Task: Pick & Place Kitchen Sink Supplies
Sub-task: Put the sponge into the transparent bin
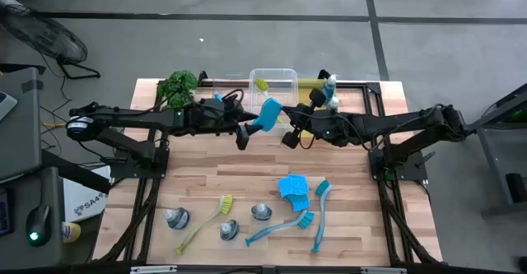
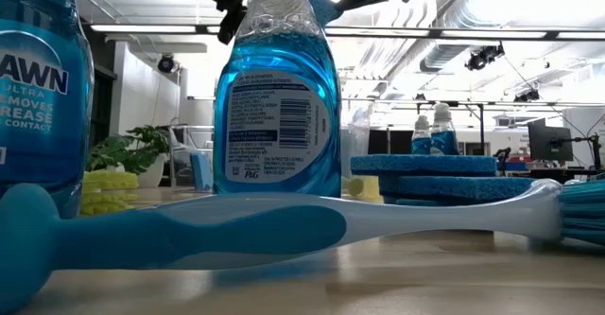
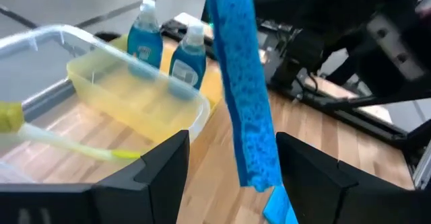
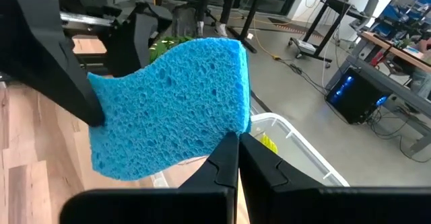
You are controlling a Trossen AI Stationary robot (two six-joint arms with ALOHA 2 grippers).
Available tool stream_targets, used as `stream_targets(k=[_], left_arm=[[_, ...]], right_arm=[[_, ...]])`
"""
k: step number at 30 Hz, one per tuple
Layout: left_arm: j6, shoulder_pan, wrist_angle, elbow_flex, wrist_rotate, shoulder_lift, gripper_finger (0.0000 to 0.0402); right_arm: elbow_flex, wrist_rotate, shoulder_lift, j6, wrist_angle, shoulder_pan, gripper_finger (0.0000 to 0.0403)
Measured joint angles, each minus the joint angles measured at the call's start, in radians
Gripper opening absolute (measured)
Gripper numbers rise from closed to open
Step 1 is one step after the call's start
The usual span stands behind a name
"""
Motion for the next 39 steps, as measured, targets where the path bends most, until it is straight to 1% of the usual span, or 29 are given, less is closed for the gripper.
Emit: stream_targets(k=[2,4,14,19,21,25,27,30,32,36,39], left_arm=[[-0.006,0.0,-0.008,-0.001,0.0,0.003,0.0209],[-0.006,0.0,0.0,-0.001,0.0,0.002,0.0193],[-0.032,0.0,0.001,-0.001,0.007,0.002,0.0074],[-0.031,0.0,0.001,-0.001,0.033,0.002,0.0017],[-0.031,0.0,0.001,-0.001,0.033,0.002,0.0009],[-0.031,0.0,-0.004,-0.001,0.035,0.002,0.0015],[-0.031,-0.001,-0.005,-0.001,0.036,0.002,0.0013],[-0.032,0.0,-0.01,-0.001,0.033,0.002,0.0006],[-0.032,0.0,-0.008,-0.001,0.028,0.002,0.0005],[-0.032,0.0,-0.009,-0.001,0.0,0.002,0.0008],[-0.038,0.0,-0.032,-0.001,-0.05,0.002,0.0008]], right_arm=[[0.0,-0.002,0.0,0.0,-0.005,0.0,0.0],[0.0,-0.002,0.0,0.0,-0.007,0.0,0.0],[-0.001,-0.023,0.0,0.002,-0.021,0.0,0.0],[-0.001,-0.031,0.0,0.002,-0.021,0.0,0.0],[-0.001,-0.032,0.0,0.002,-0.021,0.0,0.0],[-0.001,-0.07,-0.002,-0.001,-0.024,0.0,0.0001],[-0.001,-0.064,-0.002,0.015,-0.024,0.0,0.0006],[-0.001,-0.07,-0.004,0.019,-0.024,0.0,0.0027],[-0.002,-0.074,-0.008,0.043,-0.025,0.0,0.005],[-0.002,-0.077,-0.028,0.129,-0.049,-0.001,0.011],[-0.002,-0.063,-0.057,0.213,-0.116,-0.009,0.0157]])
